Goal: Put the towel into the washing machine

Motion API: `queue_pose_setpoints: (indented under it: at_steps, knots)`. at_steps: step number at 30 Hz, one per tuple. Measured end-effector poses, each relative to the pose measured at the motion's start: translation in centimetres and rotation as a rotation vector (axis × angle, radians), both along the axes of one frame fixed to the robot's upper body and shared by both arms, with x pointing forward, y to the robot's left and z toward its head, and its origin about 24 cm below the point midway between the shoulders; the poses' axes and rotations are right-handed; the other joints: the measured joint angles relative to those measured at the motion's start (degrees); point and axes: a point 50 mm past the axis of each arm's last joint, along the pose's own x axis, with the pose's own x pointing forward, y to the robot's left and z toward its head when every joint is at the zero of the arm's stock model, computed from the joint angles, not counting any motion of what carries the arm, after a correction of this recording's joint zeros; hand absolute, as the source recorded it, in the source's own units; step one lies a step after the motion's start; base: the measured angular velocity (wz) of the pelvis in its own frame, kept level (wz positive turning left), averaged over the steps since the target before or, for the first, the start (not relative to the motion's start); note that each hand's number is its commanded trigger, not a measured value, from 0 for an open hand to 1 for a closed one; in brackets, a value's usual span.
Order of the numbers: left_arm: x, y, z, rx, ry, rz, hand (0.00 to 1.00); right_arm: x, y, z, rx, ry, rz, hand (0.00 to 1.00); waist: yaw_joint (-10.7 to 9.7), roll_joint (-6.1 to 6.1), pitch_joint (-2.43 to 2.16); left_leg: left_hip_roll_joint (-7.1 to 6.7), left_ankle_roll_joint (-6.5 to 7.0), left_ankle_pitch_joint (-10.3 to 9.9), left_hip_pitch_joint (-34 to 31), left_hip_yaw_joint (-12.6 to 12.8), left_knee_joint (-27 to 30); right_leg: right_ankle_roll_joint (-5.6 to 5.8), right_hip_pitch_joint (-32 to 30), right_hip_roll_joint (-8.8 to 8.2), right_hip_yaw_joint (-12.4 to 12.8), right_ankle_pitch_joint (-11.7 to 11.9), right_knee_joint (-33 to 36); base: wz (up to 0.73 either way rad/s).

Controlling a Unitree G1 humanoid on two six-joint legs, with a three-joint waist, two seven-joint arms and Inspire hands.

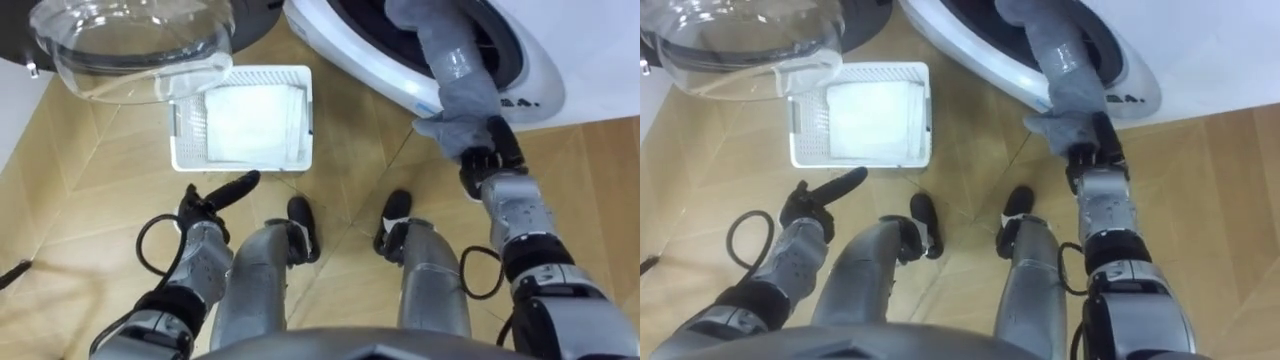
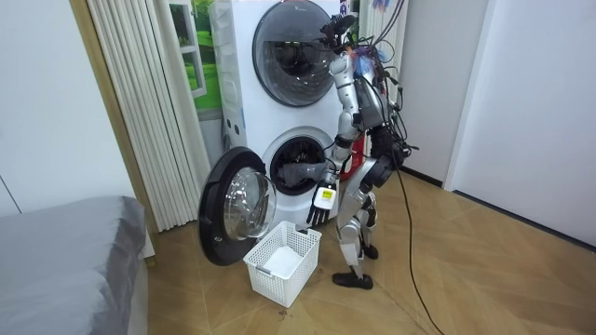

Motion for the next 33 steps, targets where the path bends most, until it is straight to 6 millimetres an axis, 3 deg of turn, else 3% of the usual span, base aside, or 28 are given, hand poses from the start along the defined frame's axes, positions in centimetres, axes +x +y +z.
queue_pose_setpoints:
  at_steps: [5,13,16,17,18,27,33]
  knots:
    - [0.5,-0.5,0.2,0.013,-0.008,-0.072,0.00,1.3,0.7,0.9,0.020,-0.106,0.062,1.00,1.38,0.04,0.43,0.66,-0.27,-0.31,-0.53,0.26,0.71,-0.45,-0.96,0.40,0.93,-0.06,0.86,-0.07]
    - [0.9,-0.3,0.4,0.025,-0.015,-0.099,0.00,5.6,-0.4,5.7,0.022,-0.291,0.079,1.00,1.12,-0.38,0.73,-0.43,-0.21,-0.32,-1.93,0.48,1.81,-0.64,-3.36,-1.07,1.18,-1.43,4.07,0.04]
    - [0.7,-0.1,0.3,0.036,-0.002,-0.107,0.00,6.4,-0.1,6.5,0.033,-0.316,0.105,1.00,1.33,-0.71,0.93,-0.32,-0.19,-0.30,-1.98,0.74,2.53,-0.71,-3.40,-1.37,1.08,-1.54,4.43,0.01]
    - [0.7,-0.1,0.3,0.035,0.002,-0.107,0.00,6.6,-0.1,6.8,0.033,-0.324,0.108,0.44,1.30,-0.83,1.00,-0.30,-0.19,-0.31,-2.02,0.84,2.68,-0.72,-3.49,-1.57,1.06,-1.72,4.68,0.05]
    - [0.7,0.0,0.3,0.036,0.004,-0.110,0.00,6.9,-0.1,7.2,0.034,-0.331,0.116,0.00,1.20,-1.01,1.05,-0.32,-0.12,-0.36,-2.33,0.86,2.84,-0.71,-3.88,-1.90,1.08,-1.93,5.15,0.04]
    - [0.6,0.6,0.2,0.050,0.018,-0.123,0.00,8.1,0.4,8.7,0.040,-0.381,0.146,0.00,1.09,-1.13,1.03,-0.36,0.75,-1.00,-3.44,0.87,5.58,-0.69,-5.14,-2.82,1.81,-2.45,8.16,0.01]
    - [0.0,0.4,-0.2,0.025,0.035,-0.142,0.00,8.2,0.3,9.0,0.010,-0.421,0.166,0.00,2.19,-1.06,1.00,-0.30,0.90,-1.11,-3.35,0.87,6.39,-0.78,-5.12,-2.74,2.22,-2.31,8.49,0.00]
